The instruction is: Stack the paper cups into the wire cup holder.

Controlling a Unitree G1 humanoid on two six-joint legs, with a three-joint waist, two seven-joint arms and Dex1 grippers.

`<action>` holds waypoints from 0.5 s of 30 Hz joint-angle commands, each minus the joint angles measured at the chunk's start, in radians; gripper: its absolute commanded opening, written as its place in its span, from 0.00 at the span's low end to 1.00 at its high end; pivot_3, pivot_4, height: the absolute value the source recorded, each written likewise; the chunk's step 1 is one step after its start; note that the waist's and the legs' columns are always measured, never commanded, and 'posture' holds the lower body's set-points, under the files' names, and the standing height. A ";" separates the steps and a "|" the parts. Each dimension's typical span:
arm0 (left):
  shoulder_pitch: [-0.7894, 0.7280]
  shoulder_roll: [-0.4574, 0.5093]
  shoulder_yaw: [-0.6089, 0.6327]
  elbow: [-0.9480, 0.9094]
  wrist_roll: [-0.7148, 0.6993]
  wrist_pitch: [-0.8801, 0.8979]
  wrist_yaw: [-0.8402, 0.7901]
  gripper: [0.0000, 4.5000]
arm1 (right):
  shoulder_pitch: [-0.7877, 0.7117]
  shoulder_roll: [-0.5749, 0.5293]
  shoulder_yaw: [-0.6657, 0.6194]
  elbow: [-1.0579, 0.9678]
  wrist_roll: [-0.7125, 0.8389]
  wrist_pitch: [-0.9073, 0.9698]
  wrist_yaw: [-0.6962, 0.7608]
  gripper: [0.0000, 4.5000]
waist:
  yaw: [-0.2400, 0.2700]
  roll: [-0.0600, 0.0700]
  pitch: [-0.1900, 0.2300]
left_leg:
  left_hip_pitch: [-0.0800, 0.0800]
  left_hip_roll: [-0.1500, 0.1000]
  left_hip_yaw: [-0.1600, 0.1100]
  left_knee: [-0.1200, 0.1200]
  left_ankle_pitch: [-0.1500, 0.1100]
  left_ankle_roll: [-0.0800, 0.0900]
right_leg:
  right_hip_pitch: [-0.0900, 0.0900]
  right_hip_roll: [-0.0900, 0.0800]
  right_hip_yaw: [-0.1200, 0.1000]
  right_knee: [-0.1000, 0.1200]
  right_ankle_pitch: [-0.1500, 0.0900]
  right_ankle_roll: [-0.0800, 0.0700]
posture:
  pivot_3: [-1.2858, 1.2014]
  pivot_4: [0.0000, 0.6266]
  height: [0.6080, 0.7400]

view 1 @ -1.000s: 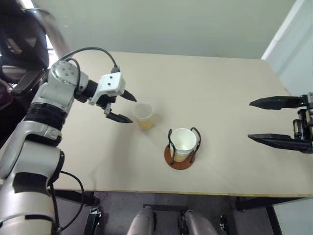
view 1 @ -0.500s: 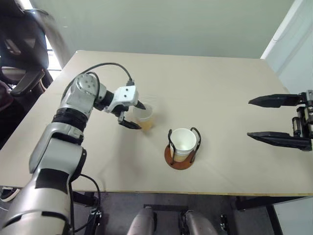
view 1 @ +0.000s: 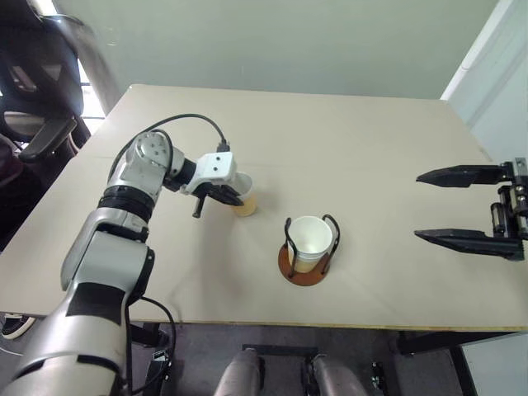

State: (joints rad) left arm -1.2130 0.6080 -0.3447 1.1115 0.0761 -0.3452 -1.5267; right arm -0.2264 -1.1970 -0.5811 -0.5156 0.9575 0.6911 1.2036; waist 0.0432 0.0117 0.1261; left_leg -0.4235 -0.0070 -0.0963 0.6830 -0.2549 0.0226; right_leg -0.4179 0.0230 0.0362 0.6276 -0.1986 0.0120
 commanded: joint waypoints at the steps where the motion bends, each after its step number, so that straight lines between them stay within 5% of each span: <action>1: -0.022 0.015 0.032 -0.032 -0.001 -0.001 -0.045 0.02 | -0.014 -0.013 -0.029 -0.002 -0.001 -0.011 -0.001 0.83 | 0.000 0.000 0.000 | 0.000 0.000 0.000 0.000 0.000 0.000 | 0.000 0.000 0.000 0.000 0.000 0.000 | 0.52 0.24 1.00; 8: -0.136 0.116 -0.044 -0.326 -0.308 0.241 -0.088 0.02 | -0.016 -0.021 -0.034 0.009 -0.012 -0.019 0.010 0.83 | 0.003 -0.002 0.001 | -0.001 0.000 0.000 0.000 0.000 0.000 | -0.001 0.000 0.000 0.000 0.000 0.000 | 0.52 0.24 1.00; 15: -0.282 0.229 -0.226 -0.757 -0.819 0.474 -0.088 0.02 | -0.024 -0.022 -0.035 0.010 -0.025 -0.024 0.001 0.83 | 0.004 0.002 -0.001 | -0.002 -0.002 0.002 -0.001 0.000 0.000 | 0.000 -0.002 0.000 -0.004 -0.001 0.003 | 0.52 0.24 1.00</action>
State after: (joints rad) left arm -1.4914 0.8312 -0.5280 0.4366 -0.6384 0.0924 -1.5812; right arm -0.2349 -1.2018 -0.5813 -0.5016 0.9373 0.6821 1.2067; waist 0.0470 0.0137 0.1250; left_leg -0.4243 -0.0090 -0.0935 0.6819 -0.2553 0.0228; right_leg -0.4175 0.0198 0.0372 0.6246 -0.2001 0.0150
